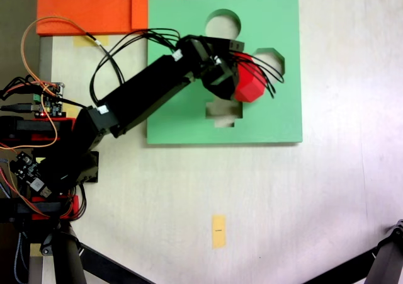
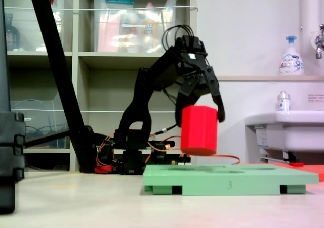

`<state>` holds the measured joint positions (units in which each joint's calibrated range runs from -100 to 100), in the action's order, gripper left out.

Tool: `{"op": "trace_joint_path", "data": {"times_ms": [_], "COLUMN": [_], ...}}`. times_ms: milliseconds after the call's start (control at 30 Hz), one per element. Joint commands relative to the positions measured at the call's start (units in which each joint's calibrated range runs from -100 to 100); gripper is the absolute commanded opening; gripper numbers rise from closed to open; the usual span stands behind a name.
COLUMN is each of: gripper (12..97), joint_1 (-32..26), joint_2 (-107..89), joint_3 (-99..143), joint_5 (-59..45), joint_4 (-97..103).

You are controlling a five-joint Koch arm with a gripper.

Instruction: Put the octagonal pillar block into the corresponding hole

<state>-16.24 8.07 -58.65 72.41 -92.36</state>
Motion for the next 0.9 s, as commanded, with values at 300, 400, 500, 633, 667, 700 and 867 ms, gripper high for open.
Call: {"op": "trace_joint_path", "data": {"times_ms": [300, 400, 500, 633, 667, 700, 867], "gripper": [38.3, 38.3, 38.3, 38.3, 38.3, 38.3, 38.3], "joint_1": [-0.8, -1.2, -1.8, -2.2, -2.1, -2.1, -1.9], "joint_2": [4.4, 6.5, 8.0, 9.5, 9.7, 9.7, 9.4], "joint_3": [-4.1, -4.9, -5.2, -5.4, -5.4, -5.4, -5.4], "joint_5": [2.9, 4.2, 4.4, 4.2, 4.0, 3.5, -1.4], "joint_4": [16.3, 18.2, 19.1, 20.1, 20.8, 20.8, 20.5]}}
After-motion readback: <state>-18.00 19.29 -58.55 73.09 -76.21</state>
